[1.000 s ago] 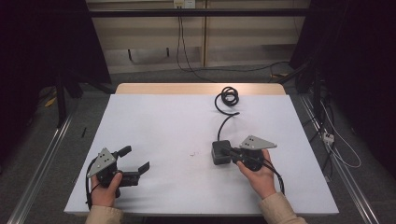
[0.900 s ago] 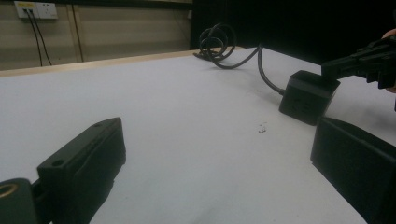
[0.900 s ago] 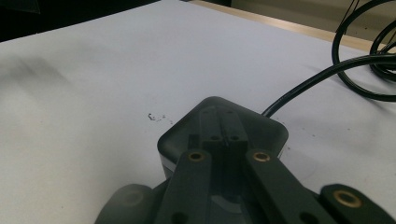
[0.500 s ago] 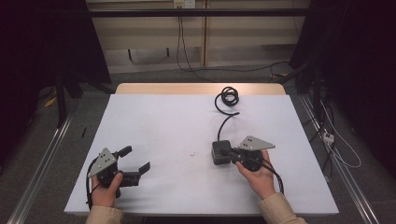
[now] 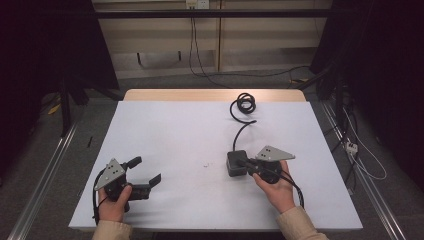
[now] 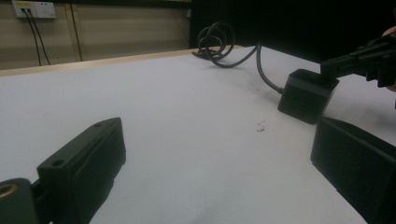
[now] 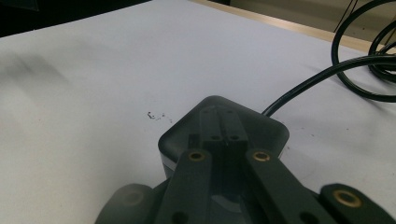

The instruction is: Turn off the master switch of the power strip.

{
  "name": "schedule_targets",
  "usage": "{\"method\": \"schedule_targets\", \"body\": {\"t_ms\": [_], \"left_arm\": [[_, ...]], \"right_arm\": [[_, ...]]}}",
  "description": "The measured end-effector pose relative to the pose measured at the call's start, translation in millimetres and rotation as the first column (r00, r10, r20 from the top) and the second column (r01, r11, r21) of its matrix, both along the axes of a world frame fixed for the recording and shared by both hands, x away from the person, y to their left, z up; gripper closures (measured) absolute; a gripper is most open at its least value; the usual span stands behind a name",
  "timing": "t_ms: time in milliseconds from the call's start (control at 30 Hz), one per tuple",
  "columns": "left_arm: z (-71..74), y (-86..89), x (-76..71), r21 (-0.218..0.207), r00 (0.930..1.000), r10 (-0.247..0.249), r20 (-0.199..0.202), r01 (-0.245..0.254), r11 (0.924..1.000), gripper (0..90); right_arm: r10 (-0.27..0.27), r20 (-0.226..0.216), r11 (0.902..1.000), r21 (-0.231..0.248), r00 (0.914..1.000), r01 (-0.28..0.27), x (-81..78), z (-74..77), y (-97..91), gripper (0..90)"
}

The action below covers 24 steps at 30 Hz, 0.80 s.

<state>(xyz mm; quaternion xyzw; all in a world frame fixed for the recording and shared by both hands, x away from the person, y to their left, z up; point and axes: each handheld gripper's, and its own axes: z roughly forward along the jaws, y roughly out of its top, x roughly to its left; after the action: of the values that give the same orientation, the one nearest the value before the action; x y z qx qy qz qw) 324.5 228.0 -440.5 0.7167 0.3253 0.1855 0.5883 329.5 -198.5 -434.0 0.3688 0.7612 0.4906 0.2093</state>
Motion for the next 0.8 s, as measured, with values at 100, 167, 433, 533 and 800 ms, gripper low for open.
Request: {"method": "schedule_targets", "body": {"t_ms": [100,167,433,533,800], "left_arm": [[0.3,-0.1,-0.2,0.0,1.0,0.001,0.0,-0.001,1.0,2.8],[0.4,0.4,-0.1,0.001,1.0,0.0,0.002,0.0,1.0,2.8],[0.6,0.4,-0.1,0.002,1.0,0.0,0.003,0.0,1.0,2.8],[0.6,0.9,0.1,0.003,1.0,-0.001,0.004,0.001,1.0,2.8],[0.6,0.7,0.0,0.003,1.0,-0.002,0.003,0.002,1.0,2.8]], "right_arm": [[0.0,0.0,1.0,0.0,1.0,0.0,-0.2,0.0,0.1,90.0],[-0.002,0.001,1.0,0.0,1.0,0.002,-0.5,-0.3,0.1,90.0],[-0.006,0.007,1.0,-0.002,1.0,0.006,-1.2,-0.6,0.4,90.0],[-0.007,0.006,1.0,-0.002,1.0,0.007,-1.3,-0.6,0.4,90.0],[-0.008,0.003,1.0,0.002,1.0,0.008,-1.3,-0.7,0.4,90.0]]}}
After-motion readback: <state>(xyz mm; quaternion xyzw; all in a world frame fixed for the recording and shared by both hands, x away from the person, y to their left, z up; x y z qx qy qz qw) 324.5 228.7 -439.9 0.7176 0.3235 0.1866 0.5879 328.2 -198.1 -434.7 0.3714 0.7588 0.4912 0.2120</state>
